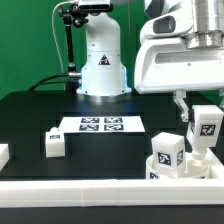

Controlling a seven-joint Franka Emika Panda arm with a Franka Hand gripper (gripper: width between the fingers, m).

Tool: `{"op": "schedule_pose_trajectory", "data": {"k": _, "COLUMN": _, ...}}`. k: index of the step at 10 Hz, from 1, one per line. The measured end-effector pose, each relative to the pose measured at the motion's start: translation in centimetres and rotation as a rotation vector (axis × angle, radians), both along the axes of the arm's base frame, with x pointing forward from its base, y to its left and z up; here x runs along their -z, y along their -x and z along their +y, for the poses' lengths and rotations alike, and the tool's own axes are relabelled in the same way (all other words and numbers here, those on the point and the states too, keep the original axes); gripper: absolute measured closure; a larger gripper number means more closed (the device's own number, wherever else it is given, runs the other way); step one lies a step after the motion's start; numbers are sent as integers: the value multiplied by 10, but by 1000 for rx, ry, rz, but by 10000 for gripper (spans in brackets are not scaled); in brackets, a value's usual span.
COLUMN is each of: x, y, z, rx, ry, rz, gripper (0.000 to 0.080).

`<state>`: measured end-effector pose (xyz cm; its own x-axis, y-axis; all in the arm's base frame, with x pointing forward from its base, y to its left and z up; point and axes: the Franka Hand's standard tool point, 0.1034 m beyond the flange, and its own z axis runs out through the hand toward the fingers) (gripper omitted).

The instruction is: Assemble stool

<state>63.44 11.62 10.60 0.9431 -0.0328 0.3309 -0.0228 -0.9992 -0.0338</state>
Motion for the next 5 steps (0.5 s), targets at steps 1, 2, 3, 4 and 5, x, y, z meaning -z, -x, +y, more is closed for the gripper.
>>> {"op": "schedule_pose_trajectory", "data": {"k": 1, "x": 0, "y": 0, "z": 0, "rx": 0, "ry": 0, "rz": 0, "gripper": 459}}
{"op": "schedule_pose_trajectory", "data": {"k": 2, "x": 0, "y": 0, "z": 0, "rx": 1, "ry": 0, "rz": 0, "gripper": 459}}
{"op": "schedule_pose_trajectory", "data": {"k": 3, "x": 3, "y": 1, "z": -1, "rx": 1, "ry": 1, "rz": 1, "gripper": 459}}
{"op": "schedule_pose_trajectory", "data": {"k": 4, "x": 6, "y": 2, "z": 0, "rx": 0, "ry": 2, "rz": 3, "gripper": 459}}
{"op": "schedule_pose_trajectory", "data": {"k": 5, "x": 9, "y": 2, "z": 0, "rx": -1, "ry": 4, "rz": 3, "gripper": 459}}
